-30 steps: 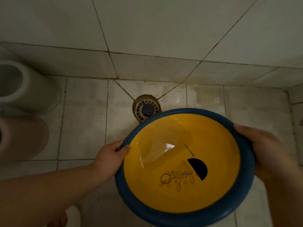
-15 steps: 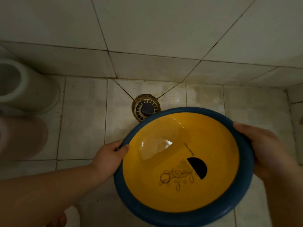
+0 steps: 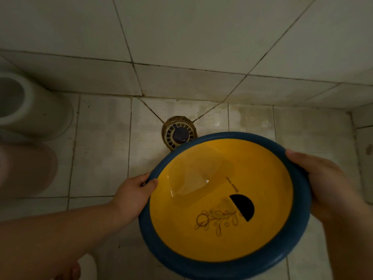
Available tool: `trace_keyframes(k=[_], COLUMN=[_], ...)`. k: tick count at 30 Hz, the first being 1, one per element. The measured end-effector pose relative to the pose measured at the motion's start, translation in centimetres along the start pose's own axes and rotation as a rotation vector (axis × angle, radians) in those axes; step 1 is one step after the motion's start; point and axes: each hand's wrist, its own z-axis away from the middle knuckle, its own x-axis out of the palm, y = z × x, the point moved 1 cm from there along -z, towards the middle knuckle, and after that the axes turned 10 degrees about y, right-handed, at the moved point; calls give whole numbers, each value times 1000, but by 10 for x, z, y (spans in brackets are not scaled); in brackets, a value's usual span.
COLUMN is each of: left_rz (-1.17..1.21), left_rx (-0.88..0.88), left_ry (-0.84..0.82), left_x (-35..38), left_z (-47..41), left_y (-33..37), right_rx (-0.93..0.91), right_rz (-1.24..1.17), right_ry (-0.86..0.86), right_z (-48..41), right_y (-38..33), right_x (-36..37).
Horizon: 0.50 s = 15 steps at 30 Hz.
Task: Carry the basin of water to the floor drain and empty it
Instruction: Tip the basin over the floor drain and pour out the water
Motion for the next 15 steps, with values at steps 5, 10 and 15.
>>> trace_keyframes(k=[5, 10, 15], left_rz=[-26, -38, -41], left_rx=[23, 24, 5], left_ry=[-2, -7, -24], left_x=[-1, -2, -2], left_z=[0, 0, -1], left_y=[1, 1, 0], right_rx=[-6, -25, -36], right_rz=[-3, -3, -5], right_ry=[-16, -32, -50], right_z=[2, 0, -2], right_y=[-1, -1, -1], right_x=[2, 2, 0])
